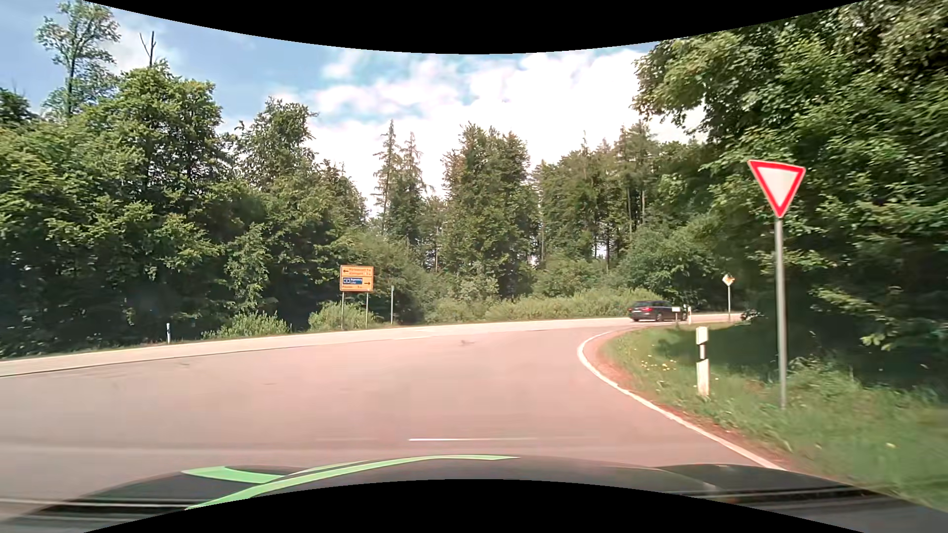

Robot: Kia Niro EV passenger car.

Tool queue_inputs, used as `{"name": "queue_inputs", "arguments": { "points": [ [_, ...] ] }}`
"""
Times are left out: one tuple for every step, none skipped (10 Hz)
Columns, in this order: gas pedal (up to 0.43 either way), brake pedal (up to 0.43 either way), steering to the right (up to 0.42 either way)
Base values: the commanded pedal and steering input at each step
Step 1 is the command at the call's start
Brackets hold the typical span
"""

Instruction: Follow the waypoints while adhering to traffic rules and regulations

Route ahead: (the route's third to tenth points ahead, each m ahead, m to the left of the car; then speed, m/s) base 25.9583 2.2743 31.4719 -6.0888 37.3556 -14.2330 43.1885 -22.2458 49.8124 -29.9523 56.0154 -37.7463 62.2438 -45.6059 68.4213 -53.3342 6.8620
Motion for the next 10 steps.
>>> {"name": "queue_inputs", "arguments": {
  "points": [
    [0.0, 0.0, -0.039],
    [0.0, 0.0, -0.034],
    [0.0, 0.0, -0.02],
    [0.0, 0.0, -0.006],
    [0.0, 0.0, 0.004],
    [0.008, 0.0, 0.021],
    [0.028, 0.0, 0.04],
    [0.028, 0.0, 0.055],
    [0.039, 0.0, 0.079],
    [0.047, 0.0, 0.098]
  ]
}}
